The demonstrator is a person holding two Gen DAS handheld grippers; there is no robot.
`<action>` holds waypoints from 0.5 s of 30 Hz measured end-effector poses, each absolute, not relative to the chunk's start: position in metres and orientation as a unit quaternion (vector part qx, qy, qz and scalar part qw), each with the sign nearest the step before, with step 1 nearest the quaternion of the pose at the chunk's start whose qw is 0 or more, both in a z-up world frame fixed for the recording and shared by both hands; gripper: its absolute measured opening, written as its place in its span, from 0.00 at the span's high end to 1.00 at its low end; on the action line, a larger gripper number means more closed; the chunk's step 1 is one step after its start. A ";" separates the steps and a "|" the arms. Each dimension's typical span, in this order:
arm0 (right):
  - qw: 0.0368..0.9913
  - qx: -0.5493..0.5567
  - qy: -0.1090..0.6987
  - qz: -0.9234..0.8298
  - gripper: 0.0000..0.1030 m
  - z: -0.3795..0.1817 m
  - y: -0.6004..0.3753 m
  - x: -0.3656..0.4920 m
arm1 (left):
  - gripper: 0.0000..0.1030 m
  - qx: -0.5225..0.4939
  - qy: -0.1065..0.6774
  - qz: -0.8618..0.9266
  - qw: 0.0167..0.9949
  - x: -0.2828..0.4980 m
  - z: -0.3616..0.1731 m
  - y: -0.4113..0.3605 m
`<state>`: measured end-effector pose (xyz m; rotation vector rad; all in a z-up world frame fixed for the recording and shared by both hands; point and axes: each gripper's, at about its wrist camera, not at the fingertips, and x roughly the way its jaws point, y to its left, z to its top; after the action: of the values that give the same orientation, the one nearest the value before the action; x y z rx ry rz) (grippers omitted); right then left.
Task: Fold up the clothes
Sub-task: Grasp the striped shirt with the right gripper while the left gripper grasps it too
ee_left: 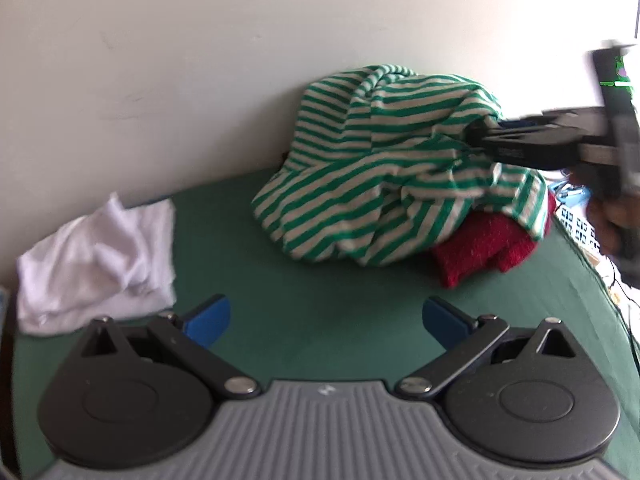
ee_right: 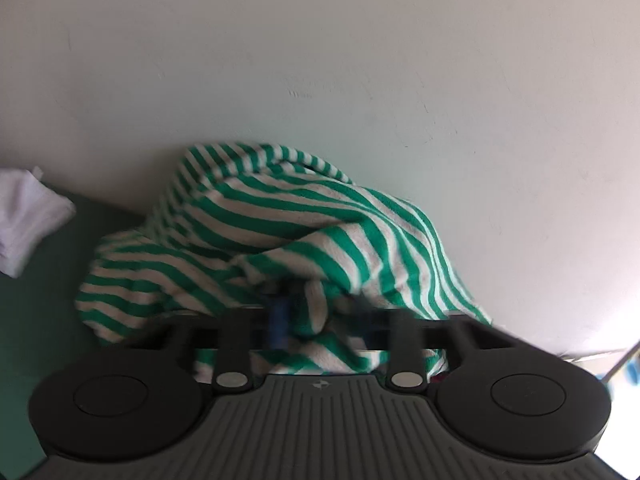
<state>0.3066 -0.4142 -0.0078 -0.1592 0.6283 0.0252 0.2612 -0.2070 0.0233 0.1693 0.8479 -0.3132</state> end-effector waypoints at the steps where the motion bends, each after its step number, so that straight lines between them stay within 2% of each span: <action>1: 0.951 -0.056 0.304 0.023 0.86 -0.004 -0.420 0.299 | 0.01 0.085 0.400 -0.152 0.900 0.269 0.018 -0.211; 3: 0.956 -0.042 0.290 0.026 0.87 0.004 -0.425 0.286 | 0.02 0.094 0.385 -0.147 0.906 0.289 0.004 -0.223; 4: 0.958 -0.040 0.282 0.028 0.87 0.007 -0.429 0.278 | 0.09 0.089 0.391 -0.144 0.905 0.299 -0.007 -0.228; 6: 0.960 -0.027 0.277 0.030 0.87 0.009 -0.438 0.264 | 0.24 0.078 0.403 -0.139 0.901 0.321 -0.029 -0.237; 8: 0.960 -0.013 0.278 0.033 0.88 0.005 -0.445 0.258 | 0.53 0.058 0.432 -0.131 0.890 0.338 -0.055 -0.242; 12: 0.962 -0.004 0.270 0.033 0.88 0.001 -0.452 0.243 | 0.52 0.044 0.397 -0.113 0.910 0.348 -0.082 -0.251; 13: 0.963 -0.005 0.269 0.032 0.93 -0.001 -0.452 0.241 | 0.56 0.044 0.393 -0.111 0.912 0.350 -0.085 -0.253; 14: 0.963 -0.007 0.268 0.030 1.00 -0.003 -0.451 0.243 | 0.65 0.039 0.394 -0.109 0.912 0.352 -0.087 -0.254; 15: 0.963 -0.008 0.268 0.027 1.00 -0.005 -0.450 0.244 | 0.76 0.034 0.393 -0.105 0.913 0.353 -0.089 -0.253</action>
<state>0.2437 -0.4502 -0.0047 -0.0167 0.5419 0.0543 0.3535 -0.2529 -0.0891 0.0700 0.8091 -0.2161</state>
